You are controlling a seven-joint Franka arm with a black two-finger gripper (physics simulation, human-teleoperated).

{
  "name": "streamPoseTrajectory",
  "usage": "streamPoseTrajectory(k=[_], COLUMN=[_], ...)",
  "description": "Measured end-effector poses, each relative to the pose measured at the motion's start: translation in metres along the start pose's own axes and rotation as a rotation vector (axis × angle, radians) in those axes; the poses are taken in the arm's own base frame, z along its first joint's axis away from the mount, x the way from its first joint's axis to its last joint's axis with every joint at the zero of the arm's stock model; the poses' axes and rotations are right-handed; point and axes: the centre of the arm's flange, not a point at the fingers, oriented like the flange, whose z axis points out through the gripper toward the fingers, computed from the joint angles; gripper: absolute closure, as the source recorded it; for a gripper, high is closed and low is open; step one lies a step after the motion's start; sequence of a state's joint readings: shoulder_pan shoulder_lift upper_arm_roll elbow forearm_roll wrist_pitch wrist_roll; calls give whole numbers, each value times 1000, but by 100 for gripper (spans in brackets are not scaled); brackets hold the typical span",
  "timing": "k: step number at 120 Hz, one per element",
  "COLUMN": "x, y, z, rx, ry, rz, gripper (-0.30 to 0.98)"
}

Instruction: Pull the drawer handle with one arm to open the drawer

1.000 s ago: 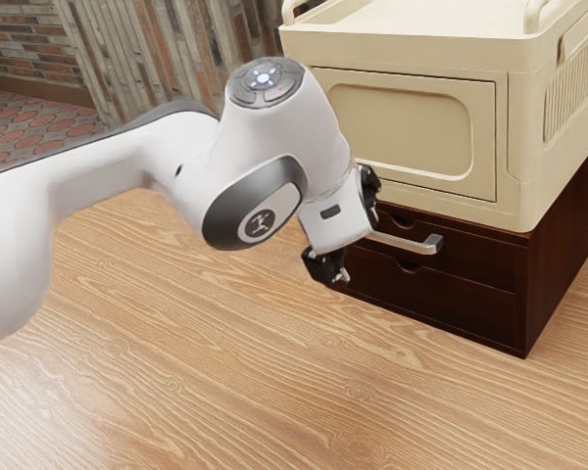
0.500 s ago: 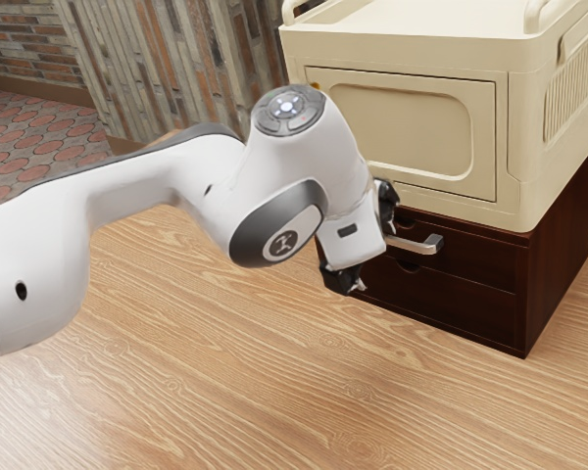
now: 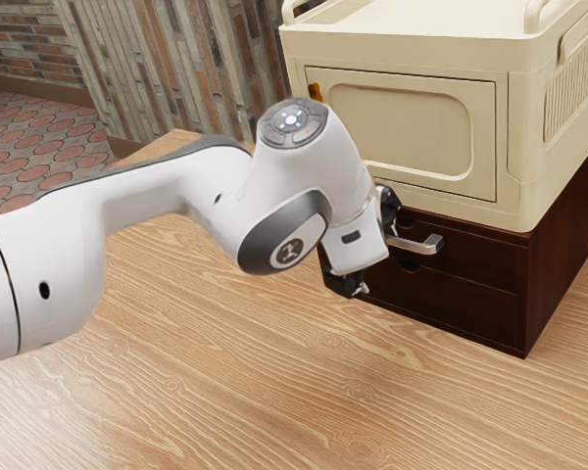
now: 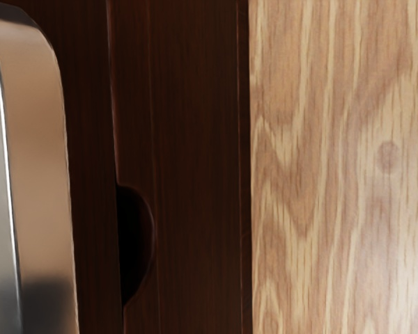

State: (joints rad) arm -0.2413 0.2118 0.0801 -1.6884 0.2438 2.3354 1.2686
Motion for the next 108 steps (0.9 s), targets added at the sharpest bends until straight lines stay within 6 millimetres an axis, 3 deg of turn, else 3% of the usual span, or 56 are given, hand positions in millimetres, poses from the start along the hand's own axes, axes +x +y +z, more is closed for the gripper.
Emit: streamPoseTrajectory(k=[14, 33, 42, 58, 70, 79, 87, 108], x=[0, 1, 1, 0, -3, -4, -4, -4], y=[1, 5, 8, 15, 19, 19, 17, 27], z=[2, 9, 11, 9, 9, -3, -15, -20], rx=[0, -14, -21, -27, -30, -15, 0, -7], ry=[1, 1, 2, 2, -2, 4, 8, 11], rz=[-1, -5, -4, 3, 4, 0, 0, 6], gripper=[-4, -22, -20, -3, -2, 6, 7, 3])
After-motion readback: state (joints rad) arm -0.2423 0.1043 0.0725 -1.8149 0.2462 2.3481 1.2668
